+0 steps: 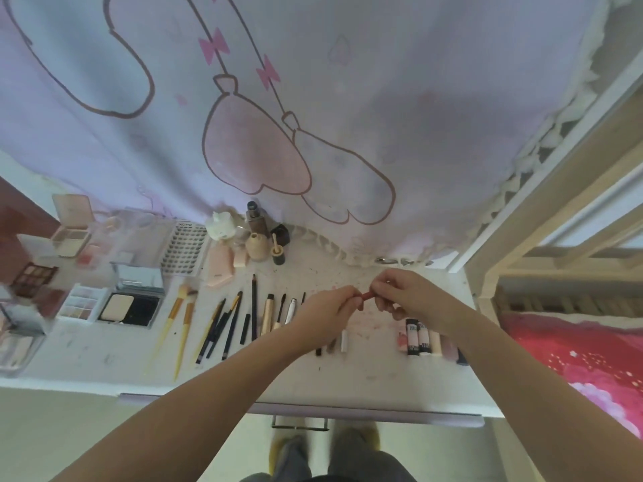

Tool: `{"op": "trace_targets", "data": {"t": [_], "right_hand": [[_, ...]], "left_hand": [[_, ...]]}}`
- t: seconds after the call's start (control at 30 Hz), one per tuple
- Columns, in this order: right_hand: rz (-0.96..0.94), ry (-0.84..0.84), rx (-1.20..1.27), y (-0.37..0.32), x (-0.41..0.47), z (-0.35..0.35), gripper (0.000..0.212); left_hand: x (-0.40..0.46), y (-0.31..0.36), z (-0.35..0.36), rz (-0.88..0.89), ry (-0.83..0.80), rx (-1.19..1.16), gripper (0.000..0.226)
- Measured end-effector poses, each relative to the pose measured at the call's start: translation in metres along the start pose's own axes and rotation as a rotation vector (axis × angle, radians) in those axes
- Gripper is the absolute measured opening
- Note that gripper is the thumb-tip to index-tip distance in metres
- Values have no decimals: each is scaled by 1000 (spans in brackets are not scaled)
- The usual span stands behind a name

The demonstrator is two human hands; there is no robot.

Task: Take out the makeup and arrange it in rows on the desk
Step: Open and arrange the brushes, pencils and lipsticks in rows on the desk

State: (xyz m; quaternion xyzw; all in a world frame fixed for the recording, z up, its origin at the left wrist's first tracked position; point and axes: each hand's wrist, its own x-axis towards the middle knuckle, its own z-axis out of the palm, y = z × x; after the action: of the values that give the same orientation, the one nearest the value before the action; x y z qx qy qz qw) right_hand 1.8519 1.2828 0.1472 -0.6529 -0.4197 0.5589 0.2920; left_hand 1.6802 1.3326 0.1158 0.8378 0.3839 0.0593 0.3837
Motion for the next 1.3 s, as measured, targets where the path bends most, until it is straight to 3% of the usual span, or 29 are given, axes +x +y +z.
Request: {"op": "trace_targets", "data": {"t": [0.13,0.3,0.47,0.57,0.63,0.77,0.87,1.0,1.1,1.3], "right_hand": [[113,-39,-120,-6,-9,3,42],[74,3,-104,-5,-11,12,36],[111,262,91,12,-22,-36,31],[213,217,-31,28,-13,-21,23],[306,136,-15,39,2,4,15],[358,226,-126,63,25,35,11],[359,263,-235,75,33,42,23],[362,316,-573,86,41,53,35],[341,226,-815,93,48,64,30],[298,267,-823,94,56,66,23]], "left_hand": [[-10,-6,-13,68,8,156,21],[-9,-10,-18,97,-35,197,25],[-19,-55,-35,-156,-24,-23,24],[-11,-50,-14,-245,-88,-191,19],[0,-35,8,-253,-189,-185,17],[22,-26,40,-308,-207,-21,17],[38,-22,51,-343,-145,102,28],[55,-22,62,-282,-83,520,37],[64,-26,70,-267,-123,688,33],[73,-31,72,-269,-210,841,20]]}}
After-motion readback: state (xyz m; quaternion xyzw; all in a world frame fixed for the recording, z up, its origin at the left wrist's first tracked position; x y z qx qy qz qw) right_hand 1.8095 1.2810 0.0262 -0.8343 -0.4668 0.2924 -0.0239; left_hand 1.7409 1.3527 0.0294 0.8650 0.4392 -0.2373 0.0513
